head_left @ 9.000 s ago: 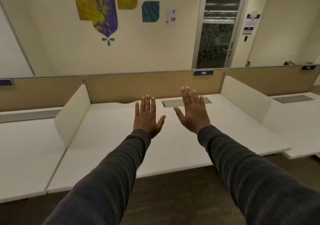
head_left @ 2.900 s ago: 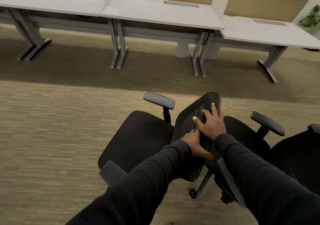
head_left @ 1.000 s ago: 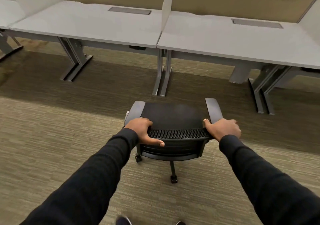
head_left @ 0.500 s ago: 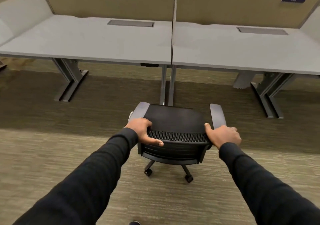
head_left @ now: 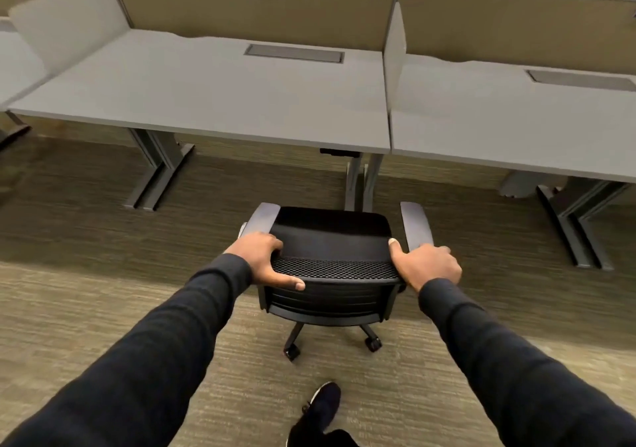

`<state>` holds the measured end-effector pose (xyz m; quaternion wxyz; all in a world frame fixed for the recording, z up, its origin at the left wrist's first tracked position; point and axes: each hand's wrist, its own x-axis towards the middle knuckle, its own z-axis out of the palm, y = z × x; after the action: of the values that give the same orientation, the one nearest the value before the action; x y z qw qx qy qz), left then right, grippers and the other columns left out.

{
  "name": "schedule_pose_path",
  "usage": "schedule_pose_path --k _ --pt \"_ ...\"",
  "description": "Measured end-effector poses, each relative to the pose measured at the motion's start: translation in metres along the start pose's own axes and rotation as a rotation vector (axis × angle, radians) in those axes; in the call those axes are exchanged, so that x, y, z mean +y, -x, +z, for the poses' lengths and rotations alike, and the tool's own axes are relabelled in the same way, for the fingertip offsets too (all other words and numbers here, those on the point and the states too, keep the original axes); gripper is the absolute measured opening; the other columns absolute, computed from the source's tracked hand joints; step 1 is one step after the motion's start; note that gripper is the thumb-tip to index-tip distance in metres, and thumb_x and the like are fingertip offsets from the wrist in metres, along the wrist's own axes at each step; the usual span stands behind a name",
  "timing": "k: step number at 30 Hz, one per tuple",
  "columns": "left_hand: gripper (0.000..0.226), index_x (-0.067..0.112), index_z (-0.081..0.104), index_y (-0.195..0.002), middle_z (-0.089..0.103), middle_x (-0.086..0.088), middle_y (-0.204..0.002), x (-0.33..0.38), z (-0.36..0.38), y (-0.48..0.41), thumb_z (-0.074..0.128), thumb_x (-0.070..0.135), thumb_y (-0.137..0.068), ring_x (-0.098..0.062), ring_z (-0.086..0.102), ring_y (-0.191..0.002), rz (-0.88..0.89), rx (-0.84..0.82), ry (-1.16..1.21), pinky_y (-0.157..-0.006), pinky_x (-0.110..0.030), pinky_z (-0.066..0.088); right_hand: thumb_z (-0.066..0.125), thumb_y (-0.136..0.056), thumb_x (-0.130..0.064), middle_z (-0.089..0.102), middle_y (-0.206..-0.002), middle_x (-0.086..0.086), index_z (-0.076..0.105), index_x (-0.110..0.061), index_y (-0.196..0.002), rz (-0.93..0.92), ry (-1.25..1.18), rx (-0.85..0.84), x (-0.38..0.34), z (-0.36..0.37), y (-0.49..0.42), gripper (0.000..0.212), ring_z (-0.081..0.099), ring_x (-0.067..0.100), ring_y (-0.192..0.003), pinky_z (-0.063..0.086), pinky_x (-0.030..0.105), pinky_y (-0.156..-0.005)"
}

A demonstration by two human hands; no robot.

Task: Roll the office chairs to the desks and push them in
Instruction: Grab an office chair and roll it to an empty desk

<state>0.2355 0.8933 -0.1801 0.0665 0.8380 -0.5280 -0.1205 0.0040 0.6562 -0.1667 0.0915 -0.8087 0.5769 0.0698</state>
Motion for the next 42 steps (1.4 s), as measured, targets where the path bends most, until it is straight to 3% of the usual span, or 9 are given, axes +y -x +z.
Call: schedule_pose_path --k 6,10,13,17,20,28,36,42 --pt "0.088 0.025 0.056 -0.074 0.052 0.013 -0.072 -0.081 -0.024 -0.036 0.040 0.106 -0.046 -0.010 0.049 -0.067 -0.008 0.011 -0.089 -0.060 -0.027 0.036 0.030 -0.085 -0.080 0.058 -0.118 0.017 0.066 -0.015 -0.122 -0.118 -0.051 -0.033 -0.082 0.005 -0.043 0.084 0.062 0.034 -0.102 0.046 0.037 -0.077" --pt "0.096 0.024 0.062 -0.085 0.054 0.011 -0.082 -0.140 -0.046 -0.065 0.036 0.107 -0.045 -0.012 0.051 -0.076 -0.061 -0.019 -0.125 -0.070 -0.031 0.048 0.031 -0.085 -0.078 0.055 -0.132 0.024 0.063 -0.014 -0.129 -0.196 -0.060 -0.058 -0.150 0.000 -0.074 0.084 0.063 0.036 -0.106 0.049 0.039 -0.083" --pt "0.101 0.022 0.063 -0.090 0.057 0.010 -0.087 -0.179 -0.060 -0.085 0.034 0.108 -0.044 -0.016 0.056 -0.084 -0.071 -0.026 -0.128 -0.076 -0.033 0.050 0.033 -0.084 -0.078 0.057 -0.130 0.021 0.063 -0.015 -0.129 -0.207 -0.082 -0.067 -0.195 -0.003 -0.091 0.082 0.062 0.034 -0.107 0.048 0.038 -0.083" --pt "0.097 0.023 0.062 -0.086 0.051 0.011 -0.081 -0.221 -0.076 -0.107 0.036 0.107 -0.045 -0.012 0.049 -0.076 -0.022 -0.050 -0.142 -0.068 -0.029 0.041 0.033 -0.086 -0.077 0.059 -0.122 0.018 0.064 -0.014 -0.126 -0.205 -0.102 -0.061 -0.232 0.000 -0.101 0.080 0.062 0.033 -0.103 0.046 0.037 -0.078" --pt "0.095 0.024 0.062 -0.087 0.055 0.010 -0.084 -0.257 -0.086 -0.130 0.039 0.107 -0.045 -0.012 0.052 -0.077 -0.009 -0.079 -0.139 -0.072 -0.031 0.047 0.031 -0.088 -0.077 0.055 -0.125 0.018 0.062 -0.012 -0.129 -0.192 -0.092 -0.059 -0.266 0.003 -0.112 0.082 0.061 0.032 -0.102 0.040 0.037 -0.072" --pt "0.083 0.030 0.052 -0.073 0.054 0.012 -0.077 -0.353 -0.116 -0.200 0.044 0.107 -0.042 -0.010 0.051 -0.069 0.013 -0.089 -0.098 -0.063 -0.030 0.040 0.028 -0.089 -0.077 0.052 -0.124 0.017 0.059 -0.012 -0.131 -0.087 -0.090 -0.053 -0.360 0.004 -0.146 0.083 0.062 0.031 -0.098 0.044 0.037 -0.072" --pt "0.078 0.033 0.048 -0.071 0.053 0.017 -0.074 -0.401 -0.130 -0.248 0.046 0.106 -0.043 -0.002 0.049 -0.066 0.028 -0.099 -0.046 -0.056 -0.026 0.036 0.028 -0.089 -0.077 0.052 -0.124 0.018 0.060 -0.010 -0.130 -0.012 -0.070 -0.060 -0.412 -0.003 -0.176 0.085 0.061 0.031 -0.097 0.043 0.036 -0.070" --pt "0.087 0.028 0.055 -0.080 0.053 0.012 -0.077 -0.421 -0.136 -0.277 0.040 0.107 -0.045 -0.007 0.049 -0.071 0.075 -0.072 -0.084 -0.060 -0.029 0.037 0.029 -0.087 -0.078 0.061 -0.120 0.017 0.068 -0.008 -0.117 0.013 -0.065 -0.042 -0.434 -0.002 -0.199 0.086 0.064 0.030 -0.097 0.047 0.035 -0.072"
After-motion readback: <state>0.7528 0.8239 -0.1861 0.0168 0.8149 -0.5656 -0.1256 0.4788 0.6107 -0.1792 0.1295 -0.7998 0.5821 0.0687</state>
